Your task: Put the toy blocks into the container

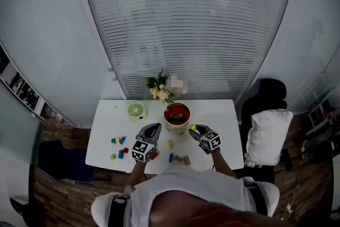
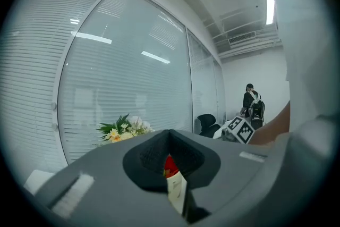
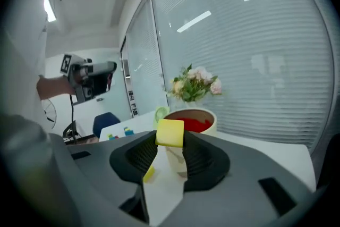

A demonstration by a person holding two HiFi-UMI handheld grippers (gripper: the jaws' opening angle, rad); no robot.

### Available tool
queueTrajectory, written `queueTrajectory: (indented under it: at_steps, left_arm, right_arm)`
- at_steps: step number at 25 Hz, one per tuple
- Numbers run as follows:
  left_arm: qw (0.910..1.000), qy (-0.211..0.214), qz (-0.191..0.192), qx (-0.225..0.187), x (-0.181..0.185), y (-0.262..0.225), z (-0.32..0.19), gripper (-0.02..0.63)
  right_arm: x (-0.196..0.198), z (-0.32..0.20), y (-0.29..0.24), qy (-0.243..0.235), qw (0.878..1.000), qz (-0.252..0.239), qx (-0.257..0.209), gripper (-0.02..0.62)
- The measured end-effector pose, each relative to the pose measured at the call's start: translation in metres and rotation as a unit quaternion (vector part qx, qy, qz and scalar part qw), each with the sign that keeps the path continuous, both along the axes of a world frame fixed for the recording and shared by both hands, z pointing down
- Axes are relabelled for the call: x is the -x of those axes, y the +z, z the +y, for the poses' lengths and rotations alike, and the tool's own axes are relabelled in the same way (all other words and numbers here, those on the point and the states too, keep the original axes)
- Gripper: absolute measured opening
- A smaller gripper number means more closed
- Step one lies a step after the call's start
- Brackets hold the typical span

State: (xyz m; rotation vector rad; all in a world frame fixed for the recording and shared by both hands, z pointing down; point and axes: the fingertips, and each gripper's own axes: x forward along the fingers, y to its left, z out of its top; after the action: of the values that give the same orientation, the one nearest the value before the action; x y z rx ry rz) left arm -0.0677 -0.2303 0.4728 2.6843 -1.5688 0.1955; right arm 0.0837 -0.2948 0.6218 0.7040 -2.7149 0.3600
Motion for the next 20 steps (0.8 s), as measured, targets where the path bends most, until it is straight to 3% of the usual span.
queueTrajectory:
  at_steps: [5,10,14,17,20]
  left_arm:
    - [0.9992,0.028,-0.029,0.005,-0.013,0.009,-0.014,-0.002]
    - [0.9995,0.022,-0.007,-0.02,-0.019,-0.013,-0.026,-0.002]
    - [0.9988,0.006,0.016,-0.047,-0.02,-0.029,-0.031,-0.003]
    - [0.9989,0.002,0.026,-0.038,-0.02,-0.025,-0.009,-0.002]
    - [0.999,-0.004,0.035,-0.026,-0.018,-0.012,0.014,-0.002]
  right_arm:
    - [-0.017,0.006,-0.05,0.018,0.998,-0.038,-0.036,0.149]
    - [-0.013,0.002,-0.084,0.032,0.996,-0.064,-0.059,0.149]
    - [0.006,-0.009,-0.119,0.03,0.991,-0.062,-0.116,0.149]
    - [0.02,-0.006,-0.138,0.025,0.987,-0.059,-0.147,0.149]
    - [0.041,-0.012,-0.137,0.001,0.985,-0.02,-0.172,0.147]
